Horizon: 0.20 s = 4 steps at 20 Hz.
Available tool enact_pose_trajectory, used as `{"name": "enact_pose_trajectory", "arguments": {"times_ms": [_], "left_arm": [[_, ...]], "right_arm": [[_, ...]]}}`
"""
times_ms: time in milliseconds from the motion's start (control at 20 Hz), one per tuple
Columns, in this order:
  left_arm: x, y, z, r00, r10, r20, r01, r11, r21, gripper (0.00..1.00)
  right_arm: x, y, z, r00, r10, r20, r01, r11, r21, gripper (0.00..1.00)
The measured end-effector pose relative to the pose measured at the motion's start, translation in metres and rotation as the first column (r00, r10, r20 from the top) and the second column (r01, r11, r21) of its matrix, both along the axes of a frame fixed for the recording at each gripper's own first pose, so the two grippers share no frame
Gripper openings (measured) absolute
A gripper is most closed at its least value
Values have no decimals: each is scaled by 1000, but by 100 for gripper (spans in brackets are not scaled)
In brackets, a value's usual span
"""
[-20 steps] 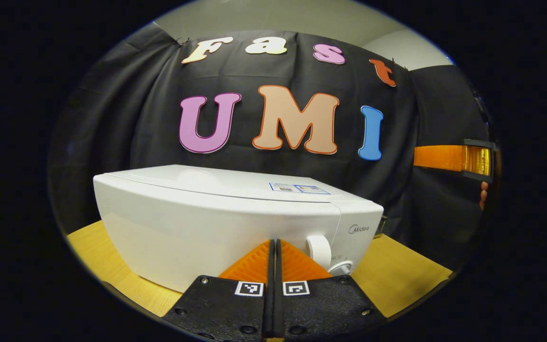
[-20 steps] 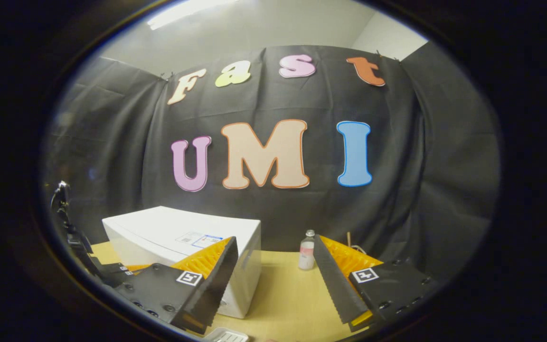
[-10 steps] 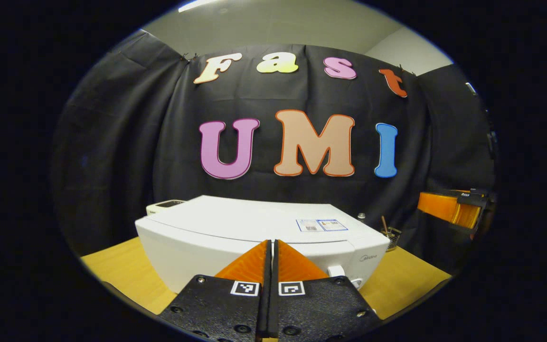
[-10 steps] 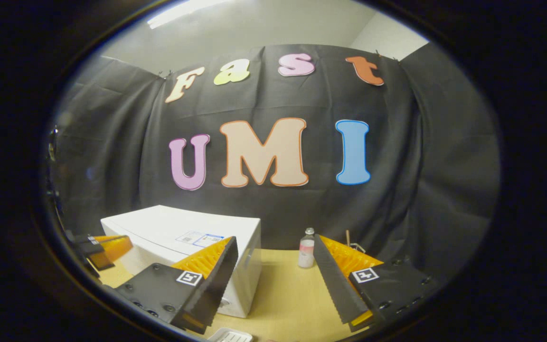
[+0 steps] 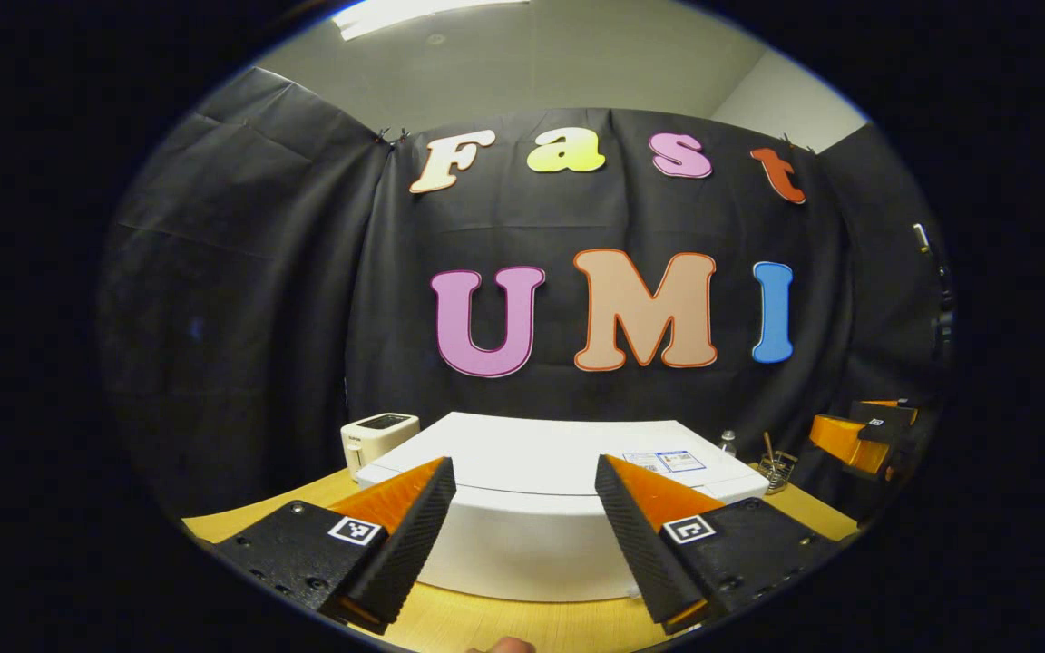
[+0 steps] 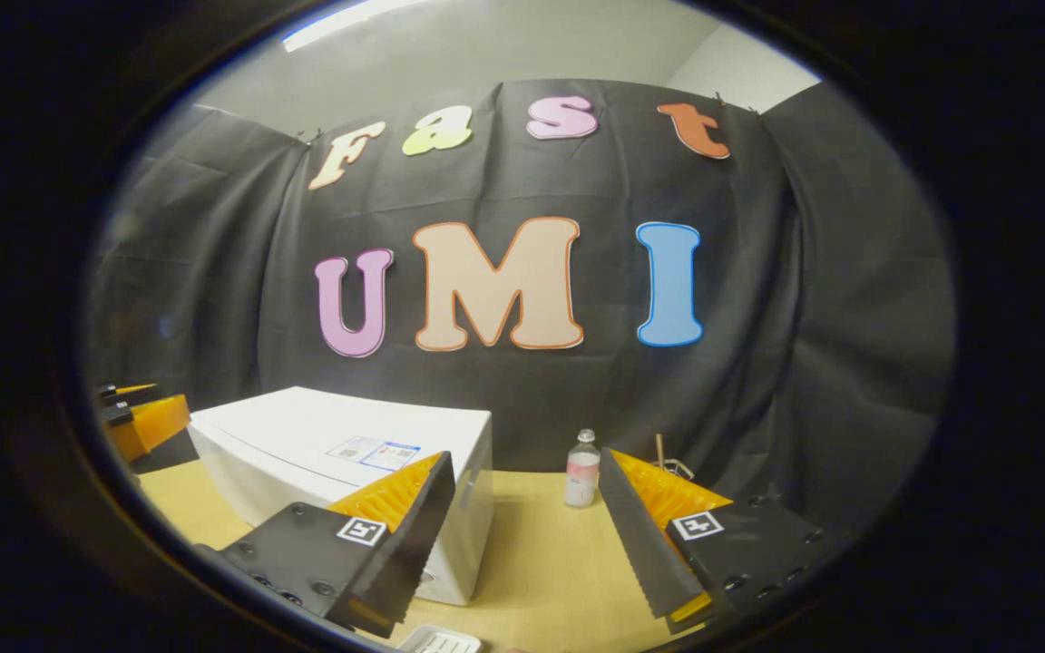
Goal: Open the microwave oven with the left hand, put the food in, and close the microwave oven.
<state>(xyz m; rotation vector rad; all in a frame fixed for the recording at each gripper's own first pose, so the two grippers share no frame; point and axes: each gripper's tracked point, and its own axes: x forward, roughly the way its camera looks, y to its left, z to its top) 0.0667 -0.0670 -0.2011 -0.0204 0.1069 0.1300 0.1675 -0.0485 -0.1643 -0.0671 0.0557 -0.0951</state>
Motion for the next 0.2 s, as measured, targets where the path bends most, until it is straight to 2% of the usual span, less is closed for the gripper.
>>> {"name": "enact_pose_trajectory", "arguments": {"times_ms": [200], "left_arm": [[-3,10,-10,999,38,-28,-38,999,-1,96]], "right_arm": [[1,0,-3,1000,6,-14,-6,1000,4,92]]}}
